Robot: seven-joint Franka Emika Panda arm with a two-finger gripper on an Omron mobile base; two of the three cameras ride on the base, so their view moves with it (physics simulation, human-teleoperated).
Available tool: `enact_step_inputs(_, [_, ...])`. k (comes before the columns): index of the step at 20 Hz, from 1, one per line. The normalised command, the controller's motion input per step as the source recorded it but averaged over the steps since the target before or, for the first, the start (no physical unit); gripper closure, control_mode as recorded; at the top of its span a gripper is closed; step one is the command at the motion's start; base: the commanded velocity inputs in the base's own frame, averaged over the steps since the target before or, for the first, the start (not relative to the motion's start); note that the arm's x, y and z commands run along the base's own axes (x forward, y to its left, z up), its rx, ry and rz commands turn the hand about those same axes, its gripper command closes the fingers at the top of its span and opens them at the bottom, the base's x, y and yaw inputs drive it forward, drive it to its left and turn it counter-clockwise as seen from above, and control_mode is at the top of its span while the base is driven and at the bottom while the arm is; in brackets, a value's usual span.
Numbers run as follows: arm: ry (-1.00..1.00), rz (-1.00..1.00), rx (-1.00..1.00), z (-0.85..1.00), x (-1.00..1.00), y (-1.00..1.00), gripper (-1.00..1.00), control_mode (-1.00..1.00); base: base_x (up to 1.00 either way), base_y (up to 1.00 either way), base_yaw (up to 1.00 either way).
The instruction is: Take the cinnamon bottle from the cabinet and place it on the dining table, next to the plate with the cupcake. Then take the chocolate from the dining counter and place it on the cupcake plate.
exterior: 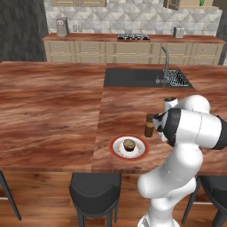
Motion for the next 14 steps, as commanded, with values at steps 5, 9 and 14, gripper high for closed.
enact_step_inputs(5, [-0.04,0.12,0.05,-0.14,0.01,0.0,-1.0,-1.0,0.0,0.0,0.0])
enact_step_inputs(9, [0.0,0.06,0.11,-0.15,0.01,0.0,-1.0,-1.0,0.0,0.0,0.0])
enact_step_inputs(14, [0.0,0.05,0.09,-0.08,0.11,-0.01,-1.0,-1.0,0.0,0.0,0.0])
